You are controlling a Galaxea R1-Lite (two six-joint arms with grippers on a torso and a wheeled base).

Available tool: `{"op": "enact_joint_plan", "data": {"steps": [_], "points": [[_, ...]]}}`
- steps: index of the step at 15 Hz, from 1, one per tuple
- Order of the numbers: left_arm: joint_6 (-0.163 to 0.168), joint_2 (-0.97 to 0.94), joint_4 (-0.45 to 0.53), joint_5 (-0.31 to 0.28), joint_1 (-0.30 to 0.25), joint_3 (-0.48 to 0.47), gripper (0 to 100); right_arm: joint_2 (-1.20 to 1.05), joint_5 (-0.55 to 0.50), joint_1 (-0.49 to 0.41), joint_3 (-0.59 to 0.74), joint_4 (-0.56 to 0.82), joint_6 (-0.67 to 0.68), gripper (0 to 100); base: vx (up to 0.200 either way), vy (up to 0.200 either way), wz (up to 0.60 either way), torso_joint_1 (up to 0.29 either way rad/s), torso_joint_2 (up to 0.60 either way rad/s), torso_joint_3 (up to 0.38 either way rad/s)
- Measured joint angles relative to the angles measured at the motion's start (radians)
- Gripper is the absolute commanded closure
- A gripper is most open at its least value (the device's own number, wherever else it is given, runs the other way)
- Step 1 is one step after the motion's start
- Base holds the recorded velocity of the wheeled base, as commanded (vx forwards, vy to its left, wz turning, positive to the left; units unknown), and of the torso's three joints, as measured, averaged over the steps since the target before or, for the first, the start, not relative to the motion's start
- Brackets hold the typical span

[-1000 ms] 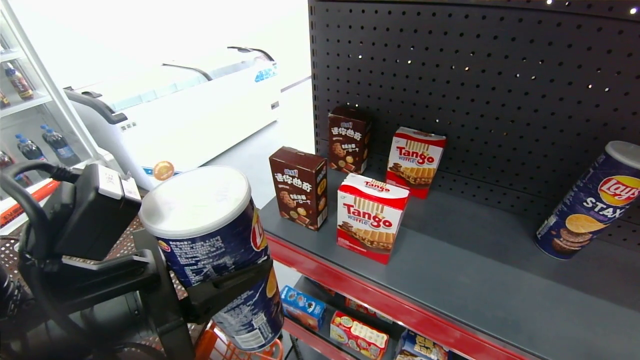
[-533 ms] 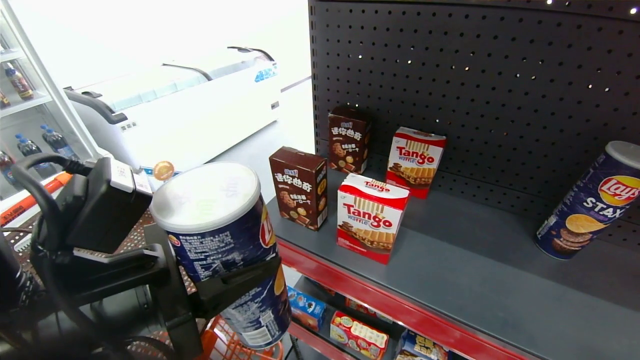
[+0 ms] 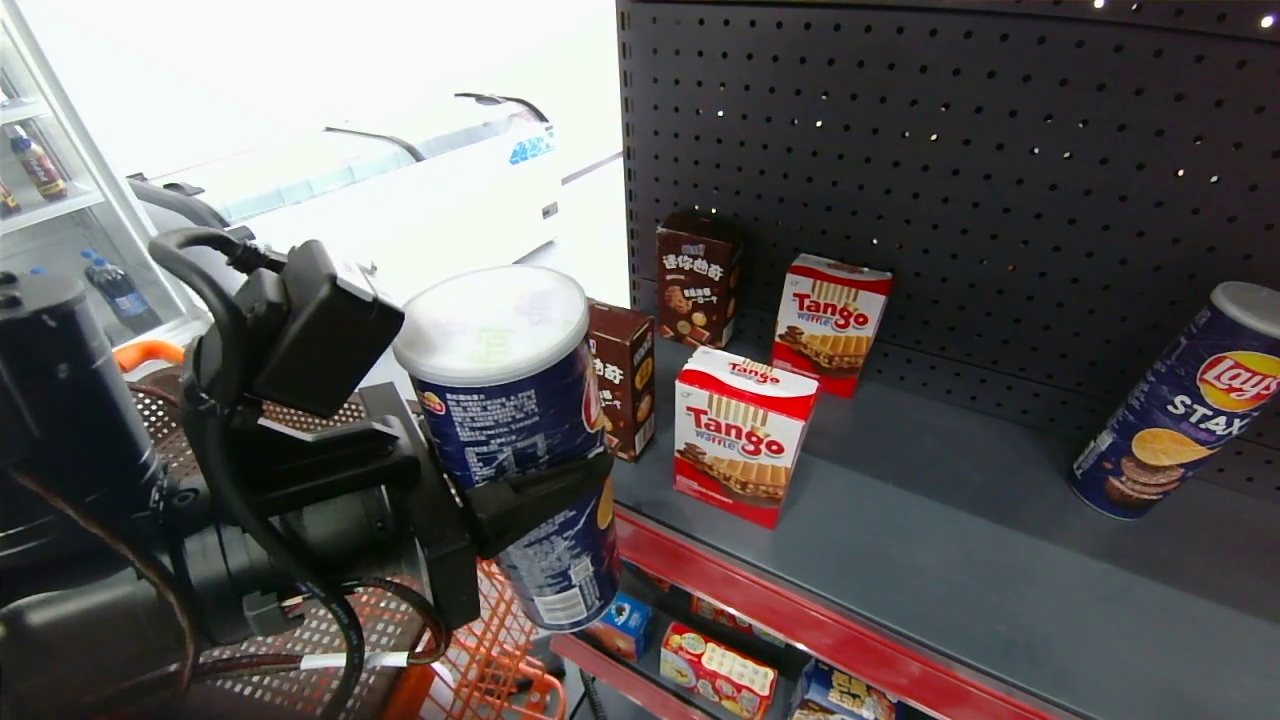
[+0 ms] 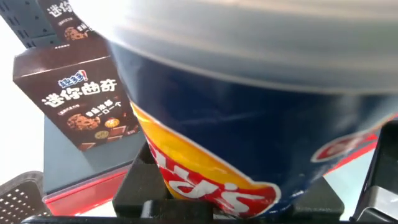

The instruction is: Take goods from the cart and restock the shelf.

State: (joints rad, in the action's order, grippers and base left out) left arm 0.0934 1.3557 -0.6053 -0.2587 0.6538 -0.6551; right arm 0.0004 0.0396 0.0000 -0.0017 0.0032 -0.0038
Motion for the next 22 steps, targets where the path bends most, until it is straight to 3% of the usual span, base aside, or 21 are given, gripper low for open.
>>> {"op": "enact_joint_plan", "data": {"steps": [10,22], "points": [[0.000,0.015,0.000,-0.003,-0.002,-0.002,100,0.000,0.000,0.000,0.000,0.000,0.000,0,0.000,0.000,-0.60,0.003,0.00,0.004],[-0.002,0.004,0.000,-0.001,-0.012,0.009,100,0.000,0.000,0.000,0.000,0.000,0.000,0,0.000,0.000,0.00,0.000,0.00,0.000]]}}
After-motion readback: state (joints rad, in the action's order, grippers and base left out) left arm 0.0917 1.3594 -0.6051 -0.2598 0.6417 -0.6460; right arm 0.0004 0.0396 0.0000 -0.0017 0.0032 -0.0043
